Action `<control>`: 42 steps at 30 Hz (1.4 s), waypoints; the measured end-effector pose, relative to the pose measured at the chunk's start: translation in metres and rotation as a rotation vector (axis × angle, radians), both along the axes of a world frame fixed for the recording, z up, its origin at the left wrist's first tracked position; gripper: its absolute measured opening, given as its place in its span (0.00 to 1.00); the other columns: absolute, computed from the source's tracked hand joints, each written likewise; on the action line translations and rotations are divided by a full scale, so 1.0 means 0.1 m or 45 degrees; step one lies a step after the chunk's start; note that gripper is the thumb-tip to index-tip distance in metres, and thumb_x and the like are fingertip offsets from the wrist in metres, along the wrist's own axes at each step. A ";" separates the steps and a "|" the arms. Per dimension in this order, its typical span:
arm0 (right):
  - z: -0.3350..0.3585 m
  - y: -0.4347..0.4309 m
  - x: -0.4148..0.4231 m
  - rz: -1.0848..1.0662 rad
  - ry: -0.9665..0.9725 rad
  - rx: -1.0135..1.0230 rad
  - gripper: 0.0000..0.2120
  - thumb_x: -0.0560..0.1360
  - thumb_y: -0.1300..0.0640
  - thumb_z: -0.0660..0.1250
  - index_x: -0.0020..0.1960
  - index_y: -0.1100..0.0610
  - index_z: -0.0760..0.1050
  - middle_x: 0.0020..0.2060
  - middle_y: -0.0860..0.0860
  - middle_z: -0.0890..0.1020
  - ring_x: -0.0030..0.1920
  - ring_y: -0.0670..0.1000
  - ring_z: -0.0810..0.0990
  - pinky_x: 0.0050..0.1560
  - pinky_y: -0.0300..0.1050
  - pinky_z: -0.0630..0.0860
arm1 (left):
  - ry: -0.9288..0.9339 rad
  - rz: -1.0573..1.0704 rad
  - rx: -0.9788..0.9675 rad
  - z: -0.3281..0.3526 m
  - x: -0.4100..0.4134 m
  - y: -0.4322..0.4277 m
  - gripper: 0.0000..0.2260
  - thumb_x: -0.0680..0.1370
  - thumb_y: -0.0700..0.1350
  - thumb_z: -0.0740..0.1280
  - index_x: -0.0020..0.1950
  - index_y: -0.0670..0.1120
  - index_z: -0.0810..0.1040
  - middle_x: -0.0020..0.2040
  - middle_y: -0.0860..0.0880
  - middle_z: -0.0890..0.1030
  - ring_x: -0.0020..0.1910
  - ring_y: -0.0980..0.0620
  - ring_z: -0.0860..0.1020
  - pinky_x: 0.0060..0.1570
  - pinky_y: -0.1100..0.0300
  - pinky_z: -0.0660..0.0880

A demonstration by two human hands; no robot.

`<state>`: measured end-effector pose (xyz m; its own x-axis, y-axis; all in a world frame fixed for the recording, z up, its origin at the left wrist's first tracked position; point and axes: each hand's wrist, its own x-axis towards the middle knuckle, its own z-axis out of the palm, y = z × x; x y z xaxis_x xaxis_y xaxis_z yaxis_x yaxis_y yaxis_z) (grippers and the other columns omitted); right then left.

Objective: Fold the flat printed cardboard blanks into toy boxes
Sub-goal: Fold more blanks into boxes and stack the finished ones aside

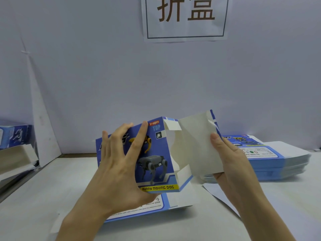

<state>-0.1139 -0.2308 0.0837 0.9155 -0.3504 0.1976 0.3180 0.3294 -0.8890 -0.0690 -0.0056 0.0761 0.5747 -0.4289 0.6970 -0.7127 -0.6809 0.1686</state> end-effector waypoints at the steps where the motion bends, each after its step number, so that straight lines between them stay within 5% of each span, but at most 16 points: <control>1: 0.01 0.00 -0.01 -0.007 -0.007 0.016 0.07 0.64 0.45 0.69 0.38 0.44 0.85 0.36 0.47 0.85 0.34 0.43 0.83 0.32 0.41 0.80 | 0.001 0.004 -0.008 0.00 -0.01 -0.01 0.58 0.56 0.65 0.73 0.78 0.54 0.46 0.72 0.49 0.54 0.70 0.57 0.51 0.62 0.31 0.68; 9: 0.00 -0.04 0.00 -0.019 -0.017 -0.038 0.09 0.65 0.45 0.69 0.40 0.46 0.85 0.37 0.47 0.85 0.34 0.43 0.82 0.31 0.39 0.79 | 0.013 -0.041 -0.022 0.00 -0.04 -0.04 0.56 0.57 0.65 0.71 0.78 0.57 0.44 0.72 0.51 0.53 0.72 0.55 0.51 0.62 0.33 0.68; 13: 0.01 -0.06 0.00 -0.033 -0.031 -0.064 0.10 0.64 0.43 0.69 0.40 0.46 0.85 0.37 0.47 0.85 0.35 0.44 0.82 0.31 0.39 0.79 | 0.007 -0.015 -0.009 0.00 -0.05 -0.06 0.56 0.57 0.66 0.69 0.78 0.56 0.44 0.71 0.51 0.53 0.71 0.62 0.46 0.61 0.31 0.69; 26: -0.02 -0.02 0.00 -0.178 -0.078 -0.248 0.09 0.72 0.45 0.65 0.44 0.43 0.84 0.40 0.45 0.85 0.42 0.48 0.80 0.41 0.46 0.75 | -0.041 0.031 0.016 0.01 -0.06 -0.07 0.54 0.59 0.66 0.69 0.78 0.53 0.47 0.71 0.47 0.57 0.70 0.54 0.52 0.61 0.30 0.68; 29: -0.01 0.16 -0.04 -0.140 -0.207 -0.415 0.13 0.77 0.48 0.61 0.41 0.37 0.83 0.38 0.36 0.84 0.38 0.36 0.80 0.37 0.32 0.75 | -0.112 0.079 0.054 0.00 -0.08 -0.13 0.51 0.60 0.67 0.65 0.78 0.49 0.52 0.69 0.42 0.60 0.71 0.52 0.50 0.59 0.27 0.67; 31: -0.03 0.29 -0.05 -0.091 -0.296 -0.534 0.16 0.80 0.53 0.58 0.48 0.38 0.82 0.44 0.30 0.82 0.46 0.30 0.79 0.42 0.23 0.72 | -0.143 0.096 0.043 -0.01 -0.08 -0.16 0.50 0.61 0.69 0.63 0.78 0.49 0.53 0.68 0.42 0.60 0.72 0.50 0.52 0.59 0.27 0.66; 34: -0.08 0.43 -0.06 -0.002 -0.360 -0.667 0.17 0.80 0.52 0.56 0.66 0.38 0.70 0.56 0.28 0.78 0.59 0.32 0.75 0.52 0.26 0.73 | -0.191 0.126 0.043 -0.03 -0.07 -0.16 0.50 0.62 0.71 0.62 0.78 0.49 0.53 0.68 0.41 0.60 0.72 0.46 0.56 0.68 0.34 0.53; 37: -0.09 0.47 -0.06 0.024 -0.351 -0.680 0.21 0.76 0.46 0.56 0.68 0.36 0.66 0.60 0.30 0.75 0.62 0.34 0.73 0.57 0.36 0.76 | -0.227 0.144 0.044 -0.02 -0.07 -0.16 0.50 0.62 0.72 0.61 0.77 0.48 0.54 0.68 0.40 0.60 0.72 0.46 0.55 0.68 0.38 0.47; 42: -0.11 0.48 -0.07 0.044 -0.347 -0.662 0.19 0.77 0.42 0.56 0.68 0.32 0.65 0.62 0.29 0.74 0.65 0.35 0.72 0.57 0.34 0.76 | -0.220 0.151 0.029 -0.02 -0.09 -0.19 0.49 0.62 0.71 0.61 0.77 0.49 0.53 0.68 0.40 0.60 0.72 0.43 0.59 0.70 0.39 0.47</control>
<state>-0.1210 -0.1825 0.0731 0.8170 -0.1150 0.5651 0.5543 -0.1137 -0.8245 -0.0777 -0.0243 0.0739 0.4949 -0.3820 0.7805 -0.6444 -0.7639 0.0347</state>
